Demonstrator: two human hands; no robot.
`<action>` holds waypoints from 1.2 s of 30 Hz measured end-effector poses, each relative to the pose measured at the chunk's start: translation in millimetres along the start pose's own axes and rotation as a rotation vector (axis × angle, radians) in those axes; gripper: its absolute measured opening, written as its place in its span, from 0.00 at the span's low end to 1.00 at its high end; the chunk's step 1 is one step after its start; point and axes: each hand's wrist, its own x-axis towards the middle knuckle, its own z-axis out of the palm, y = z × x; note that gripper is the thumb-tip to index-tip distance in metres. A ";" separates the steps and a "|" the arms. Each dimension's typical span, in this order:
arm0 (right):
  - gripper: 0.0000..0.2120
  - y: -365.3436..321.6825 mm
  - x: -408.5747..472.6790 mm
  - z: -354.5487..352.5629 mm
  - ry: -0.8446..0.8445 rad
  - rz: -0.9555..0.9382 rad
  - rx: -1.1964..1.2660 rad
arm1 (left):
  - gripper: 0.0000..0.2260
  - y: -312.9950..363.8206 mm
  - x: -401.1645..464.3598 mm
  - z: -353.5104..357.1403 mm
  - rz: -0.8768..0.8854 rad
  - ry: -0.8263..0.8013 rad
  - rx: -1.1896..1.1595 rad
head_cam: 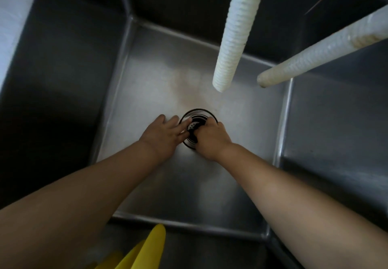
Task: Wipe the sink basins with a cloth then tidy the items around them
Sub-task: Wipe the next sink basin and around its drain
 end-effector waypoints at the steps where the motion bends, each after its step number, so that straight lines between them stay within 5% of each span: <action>1: 0.14 1.0 0.5 0.6 0.018 0.004 0.015 | 0.19 1.0 -1.2 0.4 -0.014 0.001 -0.019; 10: 0.16 6.6 -22.1 41.9 0.578 0.097 0.582 | 0.23 0.6 -0.7 -4.2 -0.018 -0.056 -0.013; 14: 0.16 13.4 -32.4 37.9 0.770 0.137 0.505 | 0.23 -1.8 0.2 -10.7 -0.024 -0.155 -0.046; 21: 0.09 22.8 -6.8 33.9 0.511 -0.048 -0.143 | 0.24 -2.2 -0.6 -15.6 -0.052 -0.205 -0.065; 29: 0.31 -7.2 -58.7 76.5 0.498 0.171 0.237 | 0.24 0.7 -3.1 -16.3 -0.095 -0.165 -0.182; 36: 0.36 -48.3 -68.6 89.2 0.418 -0.185 0.184 | 0.24 -10.1 -27.6 -20.8 -0.378 0.139 -0.496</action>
